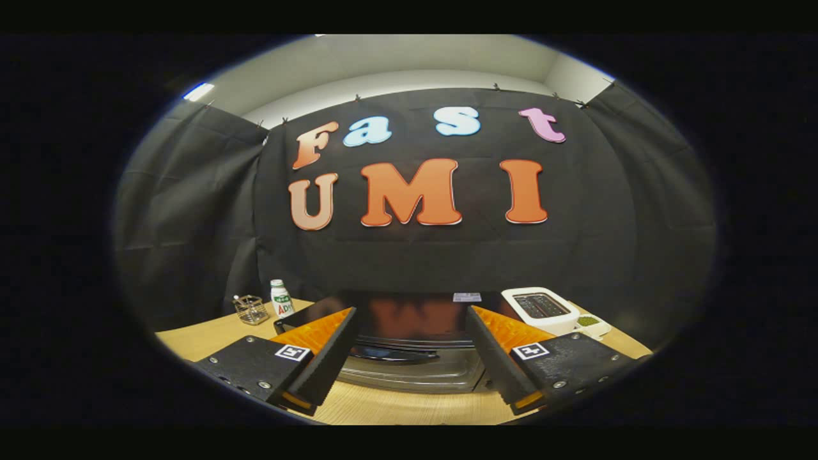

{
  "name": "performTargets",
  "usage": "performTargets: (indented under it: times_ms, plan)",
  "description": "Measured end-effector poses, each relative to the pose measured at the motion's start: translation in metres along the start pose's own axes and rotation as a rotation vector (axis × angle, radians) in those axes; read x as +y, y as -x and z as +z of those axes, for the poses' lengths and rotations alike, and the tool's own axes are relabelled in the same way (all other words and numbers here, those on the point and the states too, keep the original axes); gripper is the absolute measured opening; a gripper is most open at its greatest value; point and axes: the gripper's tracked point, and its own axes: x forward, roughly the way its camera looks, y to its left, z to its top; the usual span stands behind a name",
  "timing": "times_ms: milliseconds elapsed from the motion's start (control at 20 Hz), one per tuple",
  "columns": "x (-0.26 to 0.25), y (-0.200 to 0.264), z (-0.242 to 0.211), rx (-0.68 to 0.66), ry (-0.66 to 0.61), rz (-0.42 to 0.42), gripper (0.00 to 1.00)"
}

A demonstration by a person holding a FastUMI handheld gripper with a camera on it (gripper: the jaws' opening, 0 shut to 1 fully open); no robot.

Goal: Open the toaster oven, put the food inside, and close the toaster oven door.

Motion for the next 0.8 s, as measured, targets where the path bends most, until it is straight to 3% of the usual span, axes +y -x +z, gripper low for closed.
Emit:
performTargets:
  times_ms: [450,800]
  plan:
    - [0.015,-0.022,-0.046,0.108,-0.025,-0.005,0.99]
    - [0.02,-0.019,-0.045,0.002,-0.002,0.006,0.97]
